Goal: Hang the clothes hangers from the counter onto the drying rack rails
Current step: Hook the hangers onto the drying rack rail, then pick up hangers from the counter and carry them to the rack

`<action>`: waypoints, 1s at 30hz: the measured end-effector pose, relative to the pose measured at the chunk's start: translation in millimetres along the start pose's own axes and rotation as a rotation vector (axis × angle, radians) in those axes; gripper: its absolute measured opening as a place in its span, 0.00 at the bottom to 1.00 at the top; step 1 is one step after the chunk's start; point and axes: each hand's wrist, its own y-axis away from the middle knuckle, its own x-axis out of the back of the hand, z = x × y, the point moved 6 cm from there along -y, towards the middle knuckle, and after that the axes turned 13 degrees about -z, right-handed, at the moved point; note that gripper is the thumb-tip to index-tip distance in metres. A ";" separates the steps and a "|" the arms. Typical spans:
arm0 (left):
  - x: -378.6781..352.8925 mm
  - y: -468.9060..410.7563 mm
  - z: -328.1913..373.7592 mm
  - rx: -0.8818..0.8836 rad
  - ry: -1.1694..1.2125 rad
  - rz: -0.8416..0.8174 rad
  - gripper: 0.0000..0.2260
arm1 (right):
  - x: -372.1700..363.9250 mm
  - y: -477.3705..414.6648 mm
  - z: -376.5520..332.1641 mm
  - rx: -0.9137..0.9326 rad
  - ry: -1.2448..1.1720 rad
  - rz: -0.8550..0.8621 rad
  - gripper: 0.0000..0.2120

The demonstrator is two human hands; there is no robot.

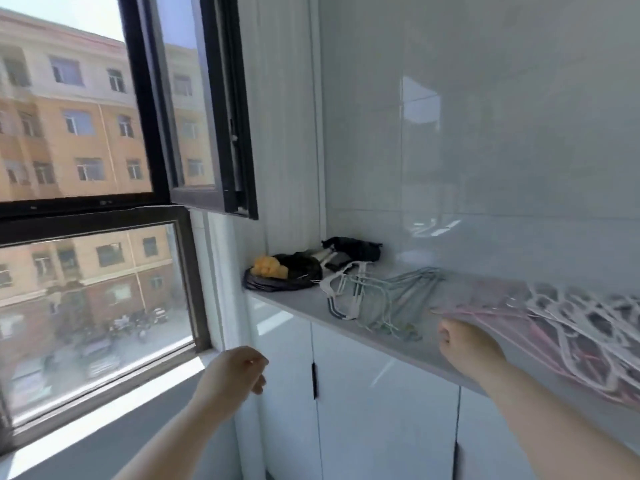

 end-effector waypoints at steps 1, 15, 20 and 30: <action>-14.5 -11.5 2.1 0.001 0.011 -0.019 0.14 | -4.5 -6.5 16.4 -0.024 -0.009 0.023 0.09; -162.5 -173.5 57.8 -0.058 -0.258 -0.201 0.08 | -63.6 -97.1 113.4 -0.068 -0.026 0.062 0.15; -200.8 -236.7 83.4 -0.075 -0.332 -0.223 0.10 | -69.1 -107.2 120.8 -0.043 -0.068 0.195 0.10; -245.8 -283.5 103.1 -0.016 -0.587 -0.245 0.16 | -68.3 -106.2 116.6 0.055 0.036 0.379 0.13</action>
